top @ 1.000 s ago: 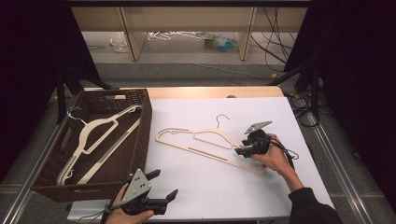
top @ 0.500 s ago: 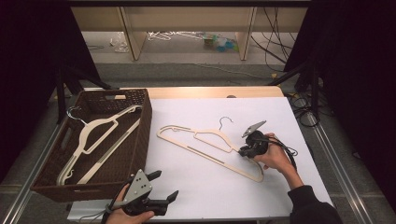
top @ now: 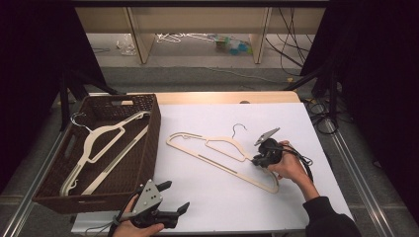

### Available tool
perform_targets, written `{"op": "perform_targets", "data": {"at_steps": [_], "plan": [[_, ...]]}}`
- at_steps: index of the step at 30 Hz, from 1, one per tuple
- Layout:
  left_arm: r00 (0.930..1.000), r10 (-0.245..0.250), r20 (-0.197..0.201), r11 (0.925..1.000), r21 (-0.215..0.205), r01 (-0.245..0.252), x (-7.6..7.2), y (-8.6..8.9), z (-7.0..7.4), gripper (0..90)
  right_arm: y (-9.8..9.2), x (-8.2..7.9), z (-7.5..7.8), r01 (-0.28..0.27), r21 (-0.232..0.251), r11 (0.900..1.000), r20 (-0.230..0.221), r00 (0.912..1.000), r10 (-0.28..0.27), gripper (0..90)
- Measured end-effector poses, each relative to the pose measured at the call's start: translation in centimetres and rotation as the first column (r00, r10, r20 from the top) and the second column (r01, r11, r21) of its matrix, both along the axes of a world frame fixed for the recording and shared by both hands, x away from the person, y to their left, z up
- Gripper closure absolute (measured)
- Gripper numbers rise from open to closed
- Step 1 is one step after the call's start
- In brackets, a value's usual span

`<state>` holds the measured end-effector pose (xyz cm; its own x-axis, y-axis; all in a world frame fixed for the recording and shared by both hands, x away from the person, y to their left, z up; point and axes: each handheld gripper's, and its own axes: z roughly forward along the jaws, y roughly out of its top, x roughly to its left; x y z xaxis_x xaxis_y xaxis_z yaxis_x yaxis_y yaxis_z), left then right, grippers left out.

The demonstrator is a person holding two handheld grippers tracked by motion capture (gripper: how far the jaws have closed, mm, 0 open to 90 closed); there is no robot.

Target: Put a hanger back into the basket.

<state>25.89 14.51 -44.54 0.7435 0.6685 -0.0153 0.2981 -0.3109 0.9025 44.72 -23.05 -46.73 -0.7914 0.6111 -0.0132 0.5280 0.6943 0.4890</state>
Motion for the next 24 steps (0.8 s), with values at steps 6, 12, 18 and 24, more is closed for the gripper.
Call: {"op": "perform_targets", "data": {"at_steps": [6,12,18,24], "plan": [[1.0000,0.002,-0.001,1.0000,0.003,-0.002,0.4,-0.2,0.0,17.3,-0.6,-0.8,0.4,-0.017,-0.022,1.000,-0.036,0.9992,0.016,79.2],[1.0000,-0.003,-0.001,0.9998,0.018,0.003,1.4,-1.3,0.2,18.1,-1.5,-2.2,1.2,-0.045,-0.041,0.998,-0.034,0.9985,0.044,79.3],[0.9994,-0.014,-0.033,0.9991,0.040,0.015,3.8,-3.9,0.2,19.1,-1.9,-3.6,2.0,-0.053,-0.041,0.998,-0.022,0.9984,0.052,79.3],[0.9986,-0.038,-0.037,0.9952,0.089,0.041,6.7,-6.7,0.5,20.9,-2.4,-5.3,2.2,-0.068,-0.034,0.997,-0.027,0.9973,0.068,79.2]]}}
